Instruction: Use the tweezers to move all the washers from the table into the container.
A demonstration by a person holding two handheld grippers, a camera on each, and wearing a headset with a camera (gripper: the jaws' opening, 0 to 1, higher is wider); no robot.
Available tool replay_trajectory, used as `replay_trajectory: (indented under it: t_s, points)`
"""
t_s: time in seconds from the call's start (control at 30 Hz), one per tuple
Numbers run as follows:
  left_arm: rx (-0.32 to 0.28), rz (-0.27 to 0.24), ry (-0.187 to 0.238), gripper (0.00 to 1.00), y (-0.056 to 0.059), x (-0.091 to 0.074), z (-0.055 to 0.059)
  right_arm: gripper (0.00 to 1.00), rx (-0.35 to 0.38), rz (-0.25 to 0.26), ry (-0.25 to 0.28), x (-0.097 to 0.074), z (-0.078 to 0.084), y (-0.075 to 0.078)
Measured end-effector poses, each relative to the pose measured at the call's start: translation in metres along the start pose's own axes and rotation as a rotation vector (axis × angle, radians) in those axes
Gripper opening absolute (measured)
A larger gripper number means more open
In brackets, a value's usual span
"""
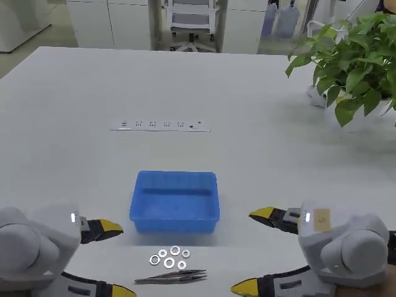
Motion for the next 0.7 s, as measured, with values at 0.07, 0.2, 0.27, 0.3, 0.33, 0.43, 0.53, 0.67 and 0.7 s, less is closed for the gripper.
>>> replay_trajectory:
  t_s: [0.07, 0.2, 0.27, 0.3, 0.33, 0.43, 0.53, 0.67, 0.7]
  points:
    - [0.008, 0.008, -0.023, 0.57, -0.001, 0.003, 0.003, 0.64, -0.02, -0.014, -0.005, 0.004, 0.0, 0.0]
    - [0.024, 0.03, -0.064, 0.48, -0.002, 0.011, 0.006, 0.57, -0.051, -0.043, -0.009, 0.01, -0.002, 0.001]
    - [0.035, 0.041, -0.085, 0.45, -0.002, 0.016, 0.009, 0.54, -0.071, -0.061, -0.024, 0.014, -0.001, 0.001]
    - [0.04, 0.046, -0.092, 0.44, -0.001, 0.018, 0.009, 0.53, -0.078, -0.07, -0.031, 0.016, 0.0, 0.0]
    - [0.047, 0.056, -0.105, 0.43, -0.001, 0.021, 0.011, 0.51, -0.09, -0.083, -0.046, 0.019, 0.001, 0.0]
    - [0.063, 0.069, -0.127, 0.39, -0.001, 0.028, 0.013, 0.47, -0.124, -0.113, -0.07, 0.025, 0.003, -0.002]
    - [0.075, 0.084, -0.144, 0.37, -0.001, 0.033, 0.014, 0.44, -0.144, -0.136, -0.091, 0.031, 0.005, -0.003]
    - [0.089, 0.101, -0.158, 0.33, -0.001, 0.039, 0.013, 0.39, -0.166, -0.169, -0.118, 0.039, 0.006, -0.005]
    - [0.091, 0.103, -0.161, 0.33, -0.001, 0.041, 0.013, 0.39, -0.177, -0.172, -0.123, 0.042, 0.007, -0.006]
Point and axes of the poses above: the centre of the closed fingertips' face, and the gripper's own axes: x roughly forward along the fingers, y roughly to its right, z roughly out of its underside, the point moved 7 cm from there along -x, roughly backward along the fingers, and after that the axes turned 4 degrees about -y, right-handed, at the moved point
